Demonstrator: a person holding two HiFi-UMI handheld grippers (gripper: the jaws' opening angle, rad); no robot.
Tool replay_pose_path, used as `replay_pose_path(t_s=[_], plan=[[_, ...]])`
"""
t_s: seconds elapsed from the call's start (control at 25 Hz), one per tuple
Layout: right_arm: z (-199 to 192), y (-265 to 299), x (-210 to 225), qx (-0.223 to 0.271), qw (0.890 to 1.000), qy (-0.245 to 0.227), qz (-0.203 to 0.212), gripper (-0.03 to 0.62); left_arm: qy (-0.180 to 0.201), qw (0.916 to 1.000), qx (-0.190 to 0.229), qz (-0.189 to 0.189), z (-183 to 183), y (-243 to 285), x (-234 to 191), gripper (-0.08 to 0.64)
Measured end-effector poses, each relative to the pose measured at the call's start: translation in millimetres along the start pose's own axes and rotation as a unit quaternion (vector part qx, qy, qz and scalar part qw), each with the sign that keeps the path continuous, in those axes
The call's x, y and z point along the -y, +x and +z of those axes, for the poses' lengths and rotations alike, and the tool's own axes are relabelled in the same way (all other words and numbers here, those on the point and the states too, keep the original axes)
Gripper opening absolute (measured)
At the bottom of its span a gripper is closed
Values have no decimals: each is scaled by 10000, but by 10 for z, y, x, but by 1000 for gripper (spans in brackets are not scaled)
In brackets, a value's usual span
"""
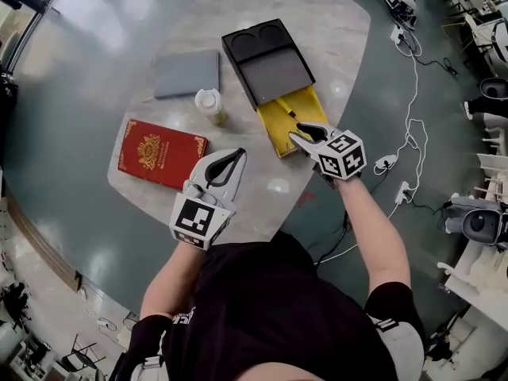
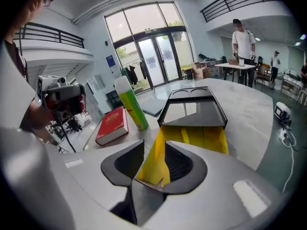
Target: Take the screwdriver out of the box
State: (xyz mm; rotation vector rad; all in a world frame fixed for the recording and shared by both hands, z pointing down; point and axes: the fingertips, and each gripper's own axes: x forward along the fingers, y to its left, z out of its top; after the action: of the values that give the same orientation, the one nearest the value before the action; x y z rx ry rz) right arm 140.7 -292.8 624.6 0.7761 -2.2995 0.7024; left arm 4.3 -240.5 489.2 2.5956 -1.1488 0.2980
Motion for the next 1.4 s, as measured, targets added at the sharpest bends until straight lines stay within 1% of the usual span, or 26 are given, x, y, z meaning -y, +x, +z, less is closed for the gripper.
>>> replay_pose_path(t_s=[0.12, 0.28, 0.6, 0.8, 0.92, 1.04, 1.16, 1.24, 1.4], plan=[[-126, 174, 131, -381, 9992, -83, -60, 156, -62, 10000, -11, -69, -50, 61, -4, -5], [-219, 368, 264, -798, 9961, -330, -197, 169, -99, 9999, -43, -111, -112, 89, -25, -5], [-353, 651, 537, -1545, 9841, -735, -487, 219, -350, 9992, -124, -162, -326, 86, 10, -5], [-412, 825, 763, -1885, 9766, -831, -625, 218, -381, 9989, -191, -190, -418, 82, 45, -5], [-412, 925, 855, -2021, 9716, -987, -740, 204, -383, 9989, -211, -194, -450, 87, 37, -5], [-420, 1018, 871, -2050, 9716, -915, -754, 170, -395, 9988, -238, -178, -482, 68, 8, -5], [-403, 1019, 913, -2037, 9714, -886, -841, 159, -414, 9988, -236, -110, -478, 44, -31, -5], [-394, 995, 939, -2022, 9703, -940, -938, 89, -404, 9989, -240, -68, -462, 19, -42, -5], [-457, 963, 874, -2085, 9684, -982, -952, 87, -343, 9991, -243, -23, -397, -56, -23, -5]])
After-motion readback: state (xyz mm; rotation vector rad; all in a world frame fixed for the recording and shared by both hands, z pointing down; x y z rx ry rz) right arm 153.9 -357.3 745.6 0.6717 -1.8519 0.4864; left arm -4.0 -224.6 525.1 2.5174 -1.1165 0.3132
